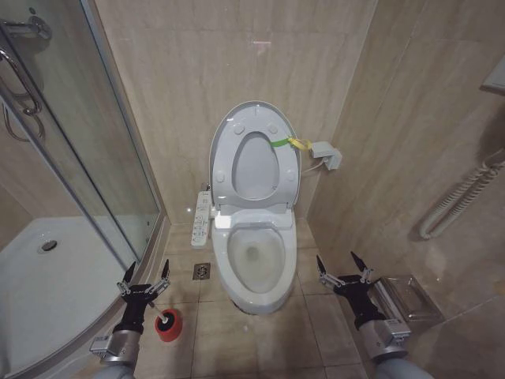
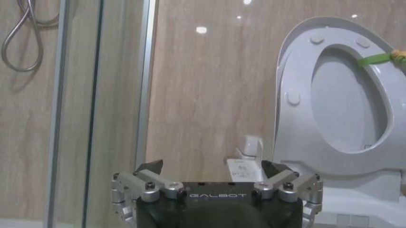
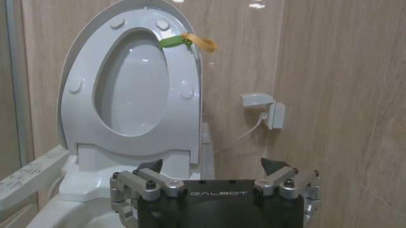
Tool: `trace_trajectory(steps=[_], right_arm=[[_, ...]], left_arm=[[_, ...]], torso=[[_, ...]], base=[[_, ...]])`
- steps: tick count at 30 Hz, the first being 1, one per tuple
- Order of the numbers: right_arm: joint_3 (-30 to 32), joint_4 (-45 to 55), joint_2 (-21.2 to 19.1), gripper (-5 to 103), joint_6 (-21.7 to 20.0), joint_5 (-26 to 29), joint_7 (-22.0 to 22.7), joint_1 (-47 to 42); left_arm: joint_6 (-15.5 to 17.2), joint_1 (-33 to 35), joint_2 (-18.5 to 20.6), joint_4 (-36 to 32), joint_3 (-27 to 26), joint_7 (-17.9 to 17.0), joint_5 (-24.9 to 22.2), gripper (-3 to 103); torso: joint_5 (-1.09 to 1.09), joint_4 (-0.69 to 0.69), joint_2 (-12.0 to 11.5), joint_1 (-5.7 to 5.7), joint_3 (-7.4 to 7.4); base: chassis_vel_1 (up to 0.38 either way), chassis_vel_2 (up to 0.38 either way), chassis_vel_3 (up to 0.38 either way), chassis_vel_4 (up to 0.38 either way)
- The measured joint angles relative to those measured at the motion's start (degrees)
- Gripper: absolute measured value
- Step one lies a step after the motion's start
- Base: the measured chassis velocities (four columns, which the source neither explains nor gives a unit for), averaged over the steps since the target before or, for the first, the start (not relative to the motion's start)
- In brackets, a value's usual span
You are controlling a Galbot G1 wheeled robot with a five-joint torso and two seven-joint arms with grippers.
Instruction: Open the toilet lid, clean the toilet bowl with a toilet brush, close the toilet lid, and flush.
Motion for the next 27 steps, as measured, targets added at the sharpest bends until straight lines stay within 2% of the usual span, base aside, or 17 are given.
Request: trace_trajectory(steps=[7, 25, 27], right_arm=[[0.0, 0.0, 0.0, 100, 0.0, 0.0, 0.0, 0.0], [0.0, 0.0, 0.0, 100, 0.0, 0.0, 0.0, 0.0], [0.0, 0.0, 0.0, 100, 0.0, 0.0, 0.0, 0.0]], left_arm=[[-1.62, -0.06, -0.07, 0.2, -0.07, 0.8, -0.34, 100], [-2.46, 0.19, -0.24, -0.05, -0.31, 1.48, -0.58, 99], [-2.56, 0.26, -0.24, -0.12, -0.34, 1.52, -0.66, 95]], torso=[[0.0, 0.0, 0.07, 0.03, 0.05], [0.0, -0.01, 1.57, 0.69, 0.87], [0.0, -0.01, 1.71, 0.75, 0.95]], base=[[0.0, 0.0, 0.0, 0.0], [0.0, 0.0, 0.0, 0.0], [0.0, 0.0, 0.0, 0.0]])
